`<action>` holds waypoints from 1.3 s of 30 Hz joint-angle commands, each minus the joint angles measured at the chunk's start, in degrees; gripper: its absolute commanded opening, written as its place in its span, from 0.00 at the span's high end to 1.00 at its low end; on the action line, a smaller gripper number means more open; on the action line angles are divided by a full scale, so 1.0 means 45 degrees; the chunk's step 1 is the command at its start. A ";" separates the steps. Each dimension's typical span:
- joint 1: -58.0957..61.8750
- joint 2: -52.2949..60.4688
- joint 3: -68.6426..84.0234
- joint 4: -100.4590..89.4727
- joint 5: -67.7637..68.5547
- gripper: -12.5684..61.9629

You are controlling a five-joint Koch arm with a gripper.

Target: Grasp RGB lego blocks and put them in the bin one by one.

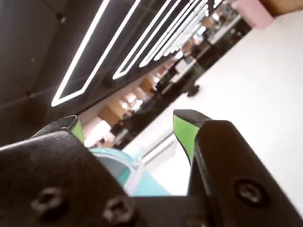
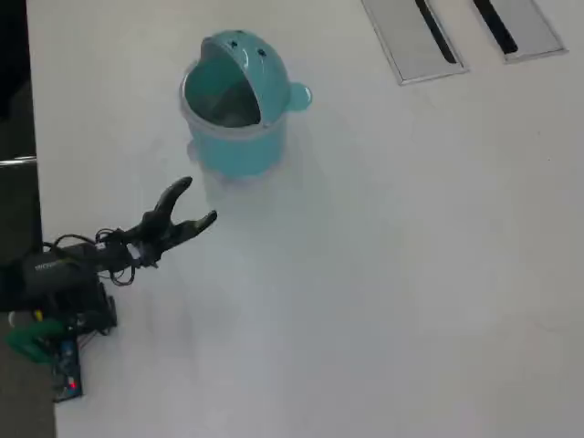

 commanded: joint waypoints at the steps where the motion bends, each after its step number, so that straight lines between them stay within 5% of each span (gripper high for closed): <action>1: 0.0352 0.0781 -0.0176 -0.2324 0.0742 0.37; 39: 0.0781 0.0742 0.7227 -0.6523 0.6641 0.39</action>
